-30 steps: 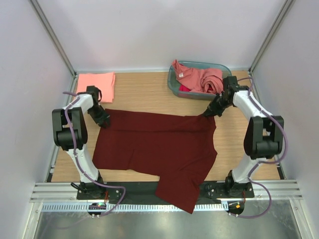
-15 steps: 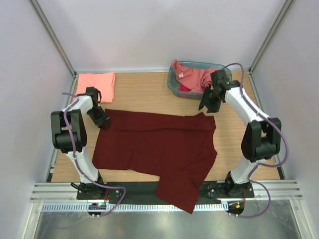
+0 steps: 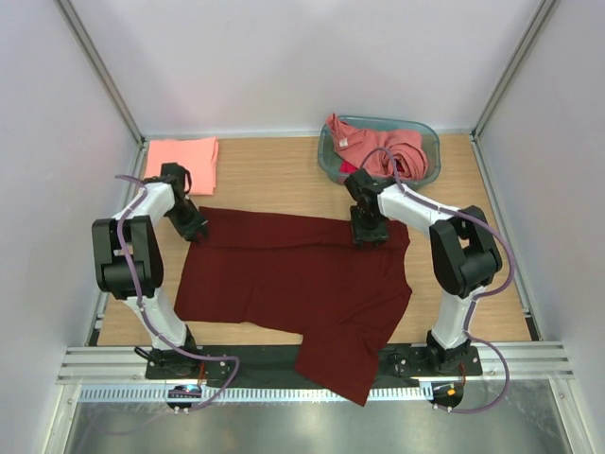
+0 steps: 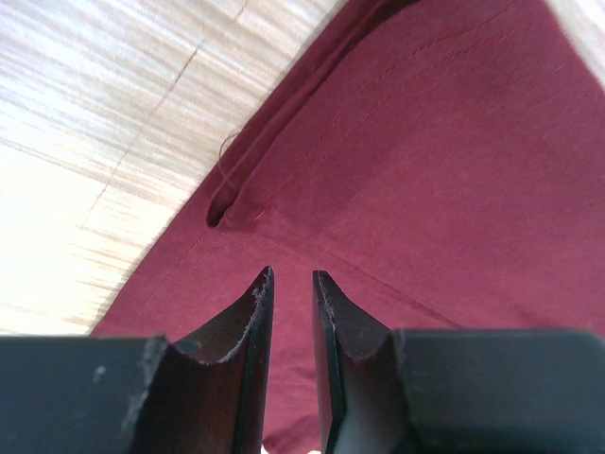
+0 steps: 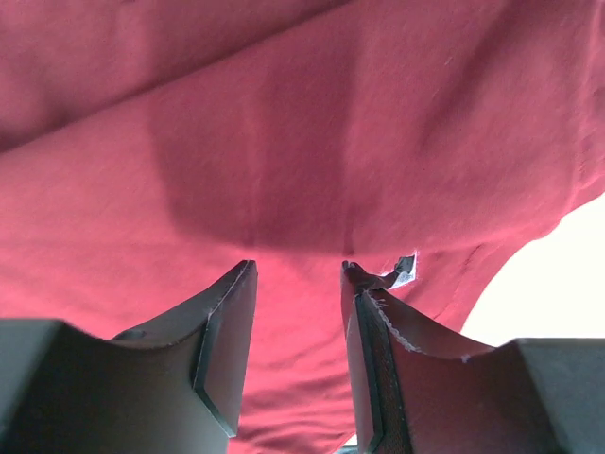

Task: Fold and stack the t-shirts
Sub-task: Fold the tshirt

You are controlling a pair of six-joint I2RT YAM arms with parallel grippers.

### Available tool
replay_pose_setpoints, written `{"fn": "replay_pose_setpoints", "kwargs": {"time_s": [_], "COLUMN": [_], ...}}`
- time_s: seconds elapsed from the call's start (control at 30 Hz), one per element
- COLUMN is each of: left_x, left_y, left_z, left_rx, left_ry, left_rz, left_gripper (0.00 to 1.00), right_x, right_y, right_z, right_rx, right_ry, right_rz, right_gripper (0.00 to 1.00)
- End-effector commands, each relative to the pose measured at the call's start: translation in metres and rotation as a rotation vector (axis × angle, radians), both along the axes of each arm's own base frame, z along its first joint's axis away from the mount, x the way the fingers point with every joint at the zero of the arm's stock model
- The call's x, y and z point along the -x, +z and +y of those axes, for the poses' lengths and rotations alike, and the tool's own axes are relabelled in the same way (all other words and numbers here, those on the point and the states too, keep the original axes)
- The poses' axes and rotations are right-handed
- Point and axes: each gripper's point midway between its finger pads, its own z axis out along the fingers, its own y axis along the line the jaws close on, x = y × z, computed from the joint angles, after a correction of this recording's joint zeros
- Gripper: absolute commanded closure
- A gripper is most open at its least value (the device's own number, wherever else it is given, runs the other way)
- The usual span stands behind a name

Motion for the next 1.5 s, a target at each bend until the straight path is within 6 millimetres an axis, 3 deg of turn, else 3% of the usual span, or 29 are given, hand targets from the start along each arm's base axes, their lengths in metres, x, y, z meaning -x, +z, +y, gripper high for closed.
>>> {"fn": "replay_pose_setpoints", "kwargs": {"time_s": [0.0,0.2,0.53,0.7,1.07,1.2,1.37,1.47], "left_x": [0.005,0.003,-0.002,-0.001,-0.001,-0.003,-0.008,-0.008], "left_y": [0.011,0.008,0.006,0.004,0.001,0.0,0.0,0.0], "left_z": [-0.003,-0.003,-0.002,-0.001,0.0,0.0,-0.001,-0.001], "left_rx": [0.005,0.005,0.007,0.001,-0.006,-0.005,0.002,0.005], "left_ry": [-0.017,-0.02,-0.013,-0.011,-0.02,-0.027,-0.027,-0.025], "left_rz": [-0.024,-0.016,-0.015,-0.008,0.001,0.003,-0.004,-0.004], "left_gripper": [0.76,0.76,0.76,0.76,0.76,0.76,0.76,0.76], "right_x": [-0.028,-0.036,-0.052,-0.069,-0.111,-0.131,-0.14,-0.141], "right_y": [0.013,0.008,0.017,0.027,0.017,0.025,0.028,0.037], "right_z": [-0.009,-0.013,-0.008,0.0,0.005,0.012,0.008,0.002], "right_rx": [0.089,0.135,0.131,0.116,0.018,-0.025,-0.044,-0.033], "right_ry": [0.031,0.034,0.028,0.013,-0.068,-0.068,-0.104,-0.091], "right_rz": [-0.099,-0.105,-0.141,-0.167,-0.136,-0.158,-0.154,-0.162], "right_gripper": [0.53,0.61,0.99,0.99,0.99,0.99,0.98,0.76]}}
